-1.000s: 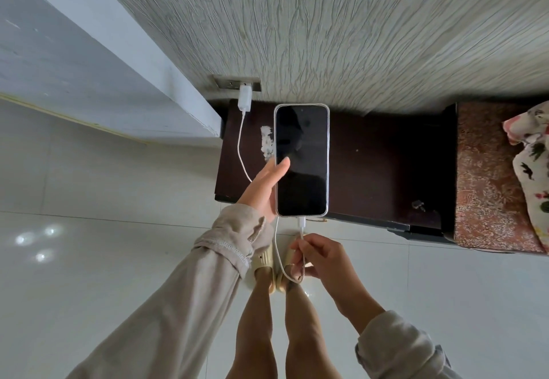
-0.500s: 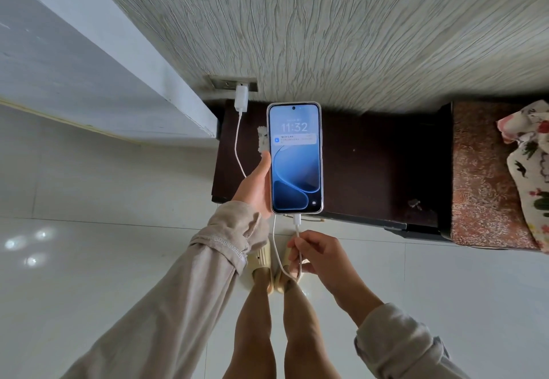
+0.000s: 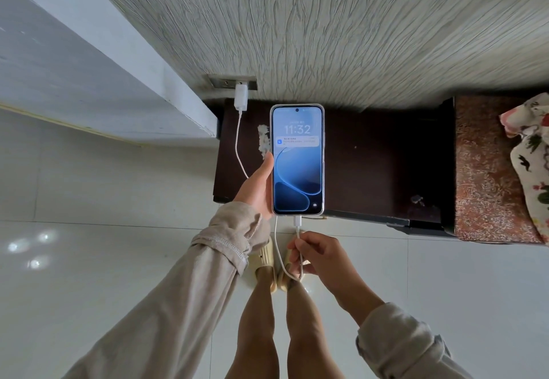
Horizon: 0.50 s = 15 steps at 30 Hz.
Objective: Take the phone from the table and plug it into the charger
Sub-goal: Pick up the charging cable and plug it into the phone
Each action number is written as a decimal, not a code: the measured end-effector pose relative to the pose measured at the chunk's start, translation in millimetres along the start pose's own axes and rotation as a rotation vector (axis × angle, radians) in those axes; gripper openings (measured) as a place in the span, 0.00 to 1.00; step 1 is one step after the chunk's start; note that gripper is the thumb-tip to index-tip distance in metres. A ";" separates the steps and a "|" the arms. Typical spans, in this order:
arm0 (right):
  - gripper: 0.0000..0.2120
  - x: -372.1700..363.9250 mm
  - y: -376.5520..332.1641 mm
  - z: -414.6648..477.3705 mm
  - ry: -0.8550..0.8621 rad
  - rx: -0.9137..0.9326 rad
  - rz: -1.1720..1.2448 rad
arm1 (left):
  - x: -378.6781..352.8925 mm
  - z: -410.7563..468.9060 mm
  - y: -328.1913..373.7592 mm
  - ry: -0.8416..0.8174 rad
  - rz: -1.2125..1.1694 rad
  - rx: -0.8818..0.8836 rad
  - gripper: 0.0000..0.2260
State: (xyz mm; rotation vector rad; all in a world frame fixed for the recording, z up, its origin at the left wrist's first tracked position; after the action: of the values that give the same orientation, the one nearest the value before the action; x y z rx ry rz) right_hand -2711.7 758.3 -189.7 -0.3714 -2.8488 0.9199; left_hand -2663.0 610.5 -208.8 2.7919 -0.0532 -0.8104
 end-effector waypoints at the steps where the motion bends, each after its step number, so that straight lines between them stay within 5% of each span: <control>1: 0.15 0.0 0.1 0.4 -0.003 0.000 0.009 | 0.5 0.3 0.2 -0.002 -0.001 -0.003 0.20; 15: 0.17 -1.2 6.3 10.7 0.028 0.018 -0.057 | 5.7 11.4 0.0 0.013 0.003 0.017 0.20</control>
State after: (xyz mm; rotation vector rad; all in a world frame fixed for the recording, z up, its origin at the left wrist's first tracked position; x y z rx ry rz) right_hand -2711.5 756.9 -202.0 -0.2975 -2.8083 0.9217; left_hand -2664.3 607.5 -221.1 2.8125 -0.0626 -0.7948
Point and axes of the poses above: each hand's wrist, its own z-axis towards the middle knuckle, its own x-axis out of the back of the hand, y = z × x, the point moved 1 cm from there along z, towards the middle knuckle, and after that the axes turned 14 degrees about -z, right-handed, at the moved point
